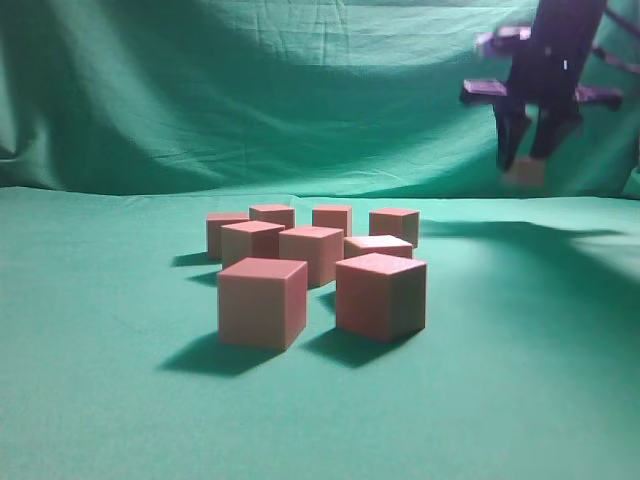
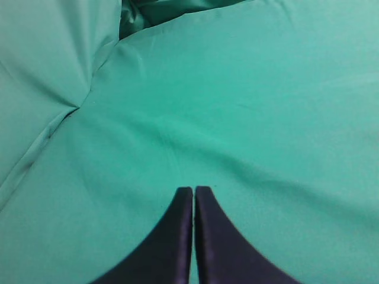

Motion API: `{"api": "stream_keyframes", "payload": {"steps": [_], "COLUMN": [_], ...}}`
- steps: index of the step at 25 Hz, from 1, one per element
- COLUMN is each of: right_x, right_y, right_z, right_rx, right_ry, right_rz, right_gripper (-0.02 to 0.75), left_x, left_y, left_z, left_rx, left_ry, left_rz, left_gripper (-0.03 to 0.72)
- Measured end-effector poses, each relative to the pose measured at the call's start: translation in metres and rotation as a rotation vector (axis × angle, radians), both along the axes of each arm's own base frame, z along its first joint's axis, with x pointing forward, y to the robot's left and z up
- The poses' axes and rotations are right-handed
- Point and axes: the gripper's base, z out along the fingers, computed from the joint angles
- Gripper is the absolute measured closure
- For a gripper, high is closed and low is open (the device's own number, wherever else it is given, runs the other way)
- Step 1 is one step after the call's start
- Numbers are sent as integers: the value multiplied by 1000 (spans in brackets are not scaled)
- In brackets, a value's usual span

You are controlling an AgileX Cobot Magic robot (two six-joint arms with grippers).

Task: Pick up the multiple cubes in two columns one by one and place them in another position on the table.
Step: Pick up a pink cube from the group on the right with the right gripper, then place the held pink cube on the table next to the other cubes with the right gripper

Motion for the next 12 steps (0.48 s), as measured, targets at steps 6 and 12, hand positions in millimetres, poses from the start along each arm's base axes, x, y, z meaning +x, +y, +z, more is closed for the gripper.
{"api": "stream_keyframes", "payload": {"steps": [6, 12], "right_x": [-32, -93], "right_y": [11, 15], "right_z": [114, 203], "right_rx": [181, 243], "right_ry": [-141, -247], "right_rz": [37, 217], "right_gripper": [473, 473], "left_x": [0, 0], "left_y": [0, 0], "left_z": [0, 0], "left_rx": [0, 0], "left_ry": [0, 0], "left_rz": [0, 0], "left_gripper": [688, 688]}}
